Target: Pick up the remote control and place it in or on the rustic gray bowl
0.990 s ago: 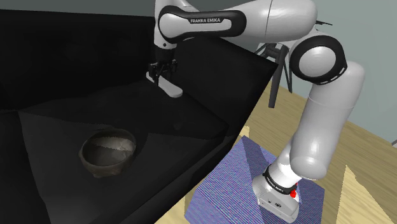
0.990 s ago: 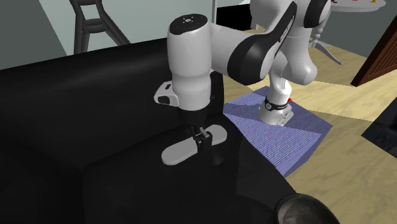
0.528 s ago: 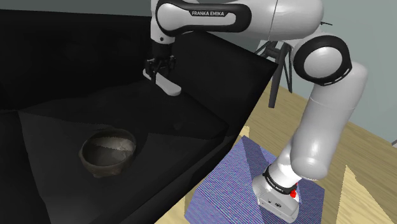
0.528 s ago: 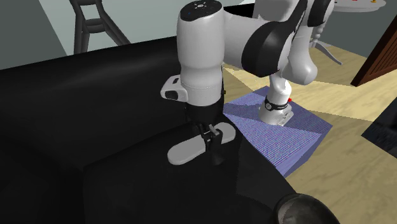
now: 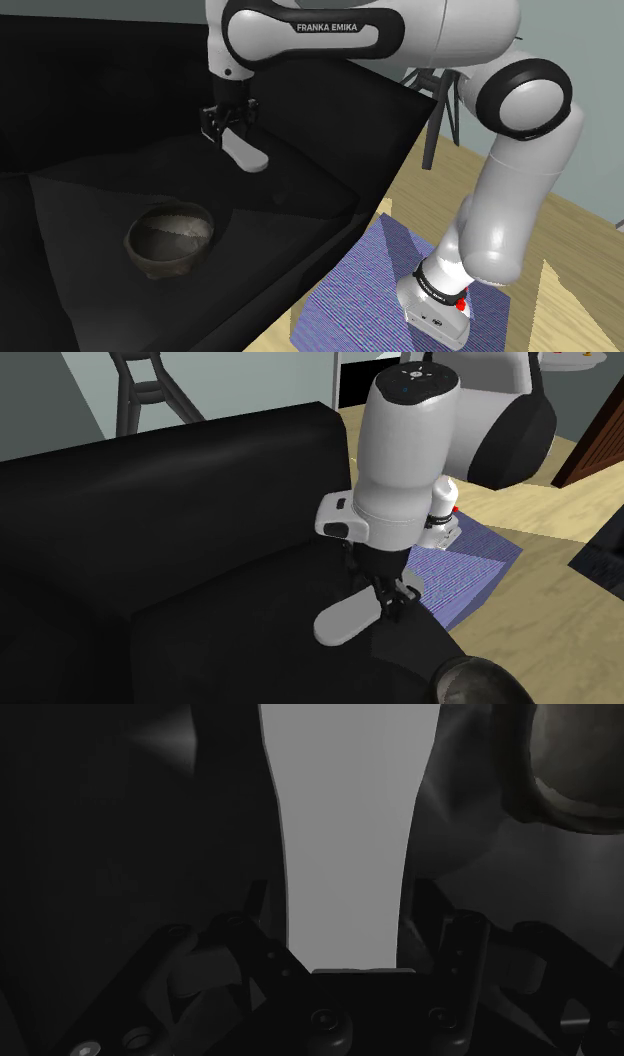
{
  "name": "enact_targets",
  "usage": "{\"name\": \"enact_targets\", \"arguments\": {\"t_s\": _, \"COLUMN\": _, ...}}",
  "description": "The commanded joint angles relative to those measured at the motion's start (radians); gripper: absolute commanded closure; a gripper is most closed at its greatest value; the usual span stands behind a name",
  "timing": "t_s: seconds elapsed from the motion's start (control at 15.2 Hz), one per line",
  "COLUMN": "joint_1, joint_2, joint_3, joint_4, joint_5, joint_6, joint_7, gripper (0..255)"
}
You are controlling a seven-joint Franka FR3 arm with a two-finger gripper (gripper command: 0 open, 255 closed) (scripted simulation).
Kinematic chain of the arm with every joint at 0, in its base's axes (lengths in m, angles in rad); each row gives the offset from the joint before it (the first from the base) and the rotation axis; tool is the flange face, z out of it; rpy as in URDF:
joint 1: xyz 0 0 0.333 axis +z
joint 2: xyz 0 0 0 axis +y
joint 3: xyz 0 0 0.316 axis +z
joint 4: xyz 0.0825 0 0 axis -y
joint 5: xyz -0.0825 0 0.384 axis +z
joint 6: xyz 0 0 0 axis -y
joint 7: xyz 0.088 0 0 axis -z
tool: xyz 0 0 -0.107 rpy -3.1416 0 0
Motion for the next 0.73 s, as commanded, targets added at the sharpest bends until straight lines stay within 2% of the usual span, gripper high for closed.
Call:
{"name": "enact_targets", "arguments": {"t_s": 0.0, "joint_1": 0.029, "joint_2": 0.011, "joint_3": 0.016, "joint_4": 0.016, "joint_5": -0.006, "joint_6": -0.005, "joint_7": 0.046, "gripper": 255}}
{"name": "enact_targets", "arguments": {"t_s": 0.66, "joint_1": 0.186, "joint_2": 0.101, "joint_3": 0.086, "joint_4": 0.142, "joint_5": -0.050, "joint_6": -0.045, "joint_7": 0.269, "gripper": 255}}
